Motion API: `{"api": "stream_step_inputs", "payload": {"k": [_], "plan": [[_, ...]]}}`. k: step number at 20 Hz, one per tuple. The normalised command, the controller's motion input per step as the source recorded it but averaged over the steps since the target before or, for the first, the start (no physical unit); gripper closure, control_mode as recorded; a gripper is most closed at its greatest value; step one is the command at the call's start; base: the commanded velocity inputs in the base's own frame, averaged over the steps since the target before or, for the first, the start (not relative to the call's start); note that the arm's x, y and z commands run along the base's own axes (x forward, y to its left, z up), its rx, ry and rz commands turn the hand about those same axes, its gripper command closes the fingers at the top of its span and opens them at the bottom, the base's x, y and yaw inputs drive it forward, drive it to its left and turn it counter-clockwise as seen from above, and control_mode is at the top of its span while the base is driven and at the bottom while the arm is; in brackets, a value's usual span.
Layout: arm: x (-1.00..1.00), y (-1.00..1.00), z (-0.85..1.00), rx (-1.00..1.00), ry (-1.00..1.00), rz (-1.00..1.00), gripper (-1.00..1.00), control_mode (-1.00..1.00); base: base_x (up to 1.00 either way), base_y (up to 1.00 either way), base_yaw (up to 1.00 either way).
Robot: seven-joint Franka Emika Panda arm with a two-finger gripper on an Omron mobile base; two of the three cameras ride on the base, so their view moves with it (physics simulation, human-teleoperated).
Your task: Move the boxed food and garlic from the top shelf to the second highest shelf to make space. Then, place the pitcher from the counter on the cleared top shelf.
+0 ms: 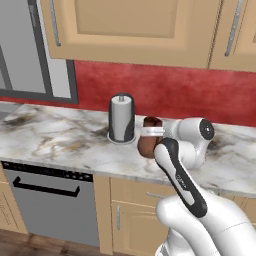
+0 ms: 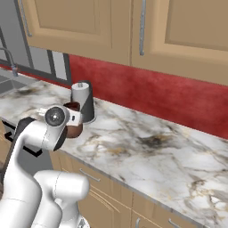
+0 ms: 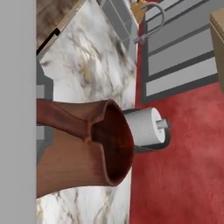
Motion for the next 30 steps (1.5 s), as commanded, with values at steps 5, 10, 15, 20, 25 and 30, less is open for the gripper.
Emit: {"api": "stream_step_inputs", "payload": {"k": [5,10,15,20,25,30], "plan": [[0.0,0.0,0.0,0.0,0.0,0.0,1.0,1.0,-0.76,0.37,-0.16],[0.0,0.0,0.0,0.0,0.0,0.0,1.0,1.0,-0.79,0.68,-0.32],[0.0,0.0,0.0,0.0,0.0,0.0,1.0,1.0,-0.65,0.45,-0.57],[0.0,0.0,0.0,0.0,0.0,0.0,1.0,1.0,-0.81,0.12,-0.68],[0.0,0.0,0.0,0.0,0.0,0.0,1.0,1.0,-0.72,-0.02,-0.68],[0.0,0.0,0.0,0.0,0.0,0.0,1.0,1.0,-0.47,-0.17,-0.65]]}}
